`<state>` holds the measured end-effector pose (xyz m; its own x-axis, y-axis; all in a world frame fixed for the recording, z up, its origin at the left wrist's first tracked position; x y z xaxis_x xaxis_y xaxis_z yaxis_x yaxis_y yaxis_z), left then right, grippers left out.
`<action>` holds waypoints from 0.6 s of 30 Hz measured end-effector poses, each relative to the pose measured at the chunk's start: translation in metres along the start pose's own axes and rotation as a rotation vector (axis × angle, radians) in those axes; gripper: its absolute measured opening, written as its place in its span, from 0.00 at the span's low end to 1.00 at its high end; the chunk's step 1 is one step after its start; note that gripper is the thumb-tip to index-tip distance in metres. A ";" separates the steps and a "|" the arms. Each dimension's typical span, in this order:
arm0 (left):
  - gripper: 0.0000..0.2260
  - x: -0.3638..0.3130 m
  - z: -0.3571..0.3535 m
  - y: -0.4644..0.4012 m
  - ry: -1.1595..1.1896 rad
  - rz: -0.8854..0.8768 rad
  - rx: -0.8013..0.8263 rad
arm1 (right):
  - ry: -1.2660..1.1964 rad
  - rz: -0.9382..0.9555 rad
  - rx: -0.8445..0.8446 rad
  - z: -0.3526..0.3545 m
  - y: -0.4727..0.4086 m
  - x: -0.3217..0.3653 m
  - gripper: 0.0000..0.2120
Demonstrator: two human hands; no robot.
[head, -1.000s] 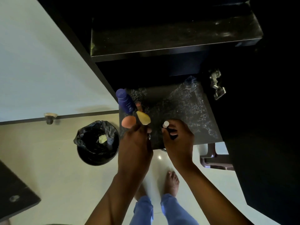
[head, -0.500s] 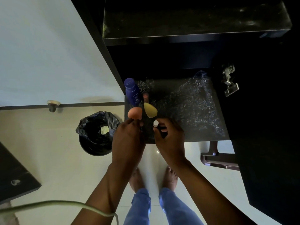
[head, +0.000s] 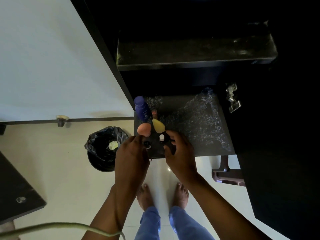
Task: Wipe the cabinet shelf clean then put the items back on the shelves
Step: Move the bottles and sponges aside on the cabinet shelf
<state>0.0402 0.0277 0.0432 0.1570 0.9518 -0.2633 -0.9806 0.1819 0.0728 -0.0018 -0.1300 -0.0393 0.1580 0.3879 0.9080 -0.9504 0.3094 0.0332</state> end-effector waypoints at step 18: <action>0.17 -0.073 0.187 0.086 0.258 -0.180 -0.186 | 0.144 0.122 -0.154 0.138 0.061 0.212 0.24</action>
<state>-0.0339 0.0197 0.2485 0.3176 0.8105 -0.4922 -0.9482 0.2705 -0.1664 -0.0630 -0.1495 0.2126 0.0912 0.5466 0.8324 -0.9145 0.3768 -0.1473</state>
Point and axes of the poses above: each hand's wrist, its own y-axis away from the middle knuckle, its own z-axis out of the back of the hand, x = y × z, the point moved 7 cm from there along -y, towards the middle knuckle, and after that the axes turned 9 degrees about -y, right-handed, at the moved point
